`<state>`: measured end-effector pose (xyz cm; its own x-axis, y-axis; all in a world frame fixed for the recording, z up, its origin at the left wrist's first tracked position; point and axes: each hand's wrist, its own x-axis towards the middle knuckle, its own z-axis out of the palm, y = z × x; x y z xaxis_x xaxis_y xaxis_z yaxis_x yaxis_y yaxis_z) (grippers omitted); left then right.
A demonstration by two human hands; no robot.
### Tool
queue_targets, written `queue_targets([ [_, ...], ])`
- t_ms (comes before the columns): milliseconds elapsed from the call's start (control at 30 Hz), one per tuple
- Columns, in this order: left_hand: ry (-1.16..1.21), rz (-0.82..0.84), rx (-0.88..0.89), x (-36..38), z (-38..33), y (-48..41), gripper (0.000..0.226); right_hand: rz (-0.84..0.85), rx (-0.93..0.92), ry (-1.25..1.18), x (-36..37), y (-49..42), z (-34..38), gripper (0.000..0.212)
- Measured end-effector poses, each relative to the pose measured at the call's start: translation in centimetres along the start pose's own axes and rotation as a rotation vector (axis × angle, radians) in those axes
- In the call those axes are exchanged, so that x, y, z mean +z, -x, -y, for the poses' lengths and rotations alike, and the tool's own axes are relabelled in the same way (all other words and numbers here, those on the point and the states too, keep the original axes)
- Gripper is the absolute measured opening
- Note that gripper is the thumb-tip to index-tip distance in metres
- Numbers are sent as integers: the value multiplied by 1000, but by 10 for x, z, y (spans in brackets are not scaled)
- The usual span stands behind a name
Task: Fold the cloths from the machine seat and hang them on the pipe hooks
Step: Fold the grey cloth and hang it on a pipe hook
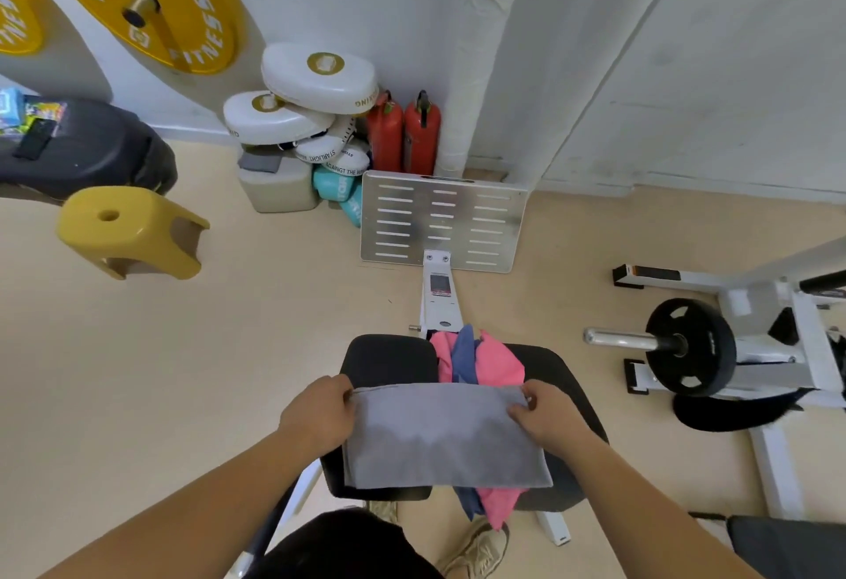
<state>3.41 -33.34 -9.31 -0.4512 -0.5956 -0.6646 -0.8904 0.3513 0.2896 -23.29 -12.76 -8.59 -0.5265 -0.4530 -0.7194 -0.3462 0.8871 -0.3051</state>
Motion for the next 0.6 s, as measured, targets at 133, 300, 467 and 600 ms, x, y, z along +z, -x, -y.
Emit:
queue_targets([
  [133,31,-10,100,1,-4,-13,50,14,58,-5,4,-22,-3,46],
  [300,-84,192,109,-8,-17,-30,70,58,255,-111,-4,-32,2,26],
  [467,-71,273,81,-13,-18,-30,27,44,261,-266,-1,-20,-1,15],
  [600,38,197,31,-11,-16,-18,22,-59,132,-332,1,2,-8,18],
])
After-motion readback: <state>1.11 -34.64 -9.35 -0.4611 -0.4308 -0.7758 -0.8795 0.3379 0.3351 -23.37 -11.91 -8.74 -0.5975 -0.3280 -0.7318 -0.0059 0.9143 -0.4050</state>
